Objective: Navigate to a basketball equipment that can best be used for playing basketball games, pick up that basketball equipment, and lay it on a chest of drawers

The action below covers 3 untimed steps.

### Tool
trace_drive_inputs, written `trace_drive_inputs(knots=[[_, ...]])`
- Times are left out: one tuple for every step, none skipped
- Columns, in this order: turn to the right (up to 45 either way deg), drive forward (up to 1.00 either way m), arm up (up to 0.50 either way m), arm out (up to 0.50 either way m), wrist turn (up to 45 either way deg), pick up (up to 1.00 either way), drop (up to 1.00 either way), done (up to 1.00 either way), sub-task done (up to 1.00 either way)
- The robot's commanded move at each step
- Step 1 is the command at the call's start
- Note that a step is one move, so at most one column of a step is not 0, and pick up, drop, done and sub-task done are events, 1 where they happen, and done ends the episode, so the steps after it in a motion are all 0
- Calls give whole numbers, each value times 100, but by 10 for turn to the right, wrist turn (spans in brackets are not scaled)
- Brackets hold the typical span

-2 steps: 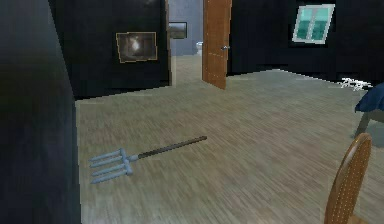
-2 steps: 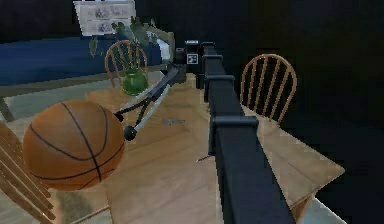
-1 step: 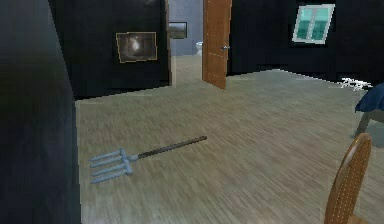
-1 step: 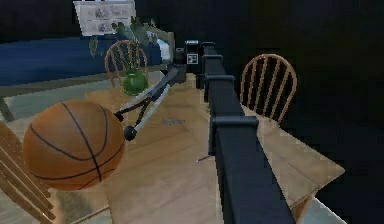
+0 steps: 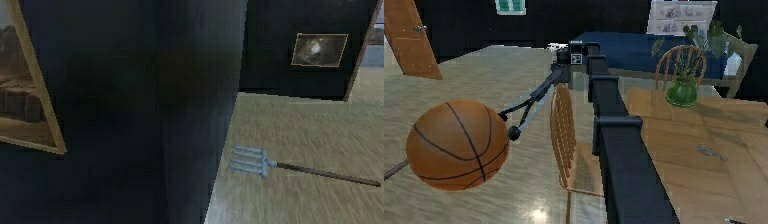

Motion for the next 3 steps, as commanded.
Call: trace_drive_inputs(knots=[[60,0,0,0,0,0,0,0,0],[420,0,0,0,0,0,0,0,0],[0,35,0,0,0,0,0,0,0]])
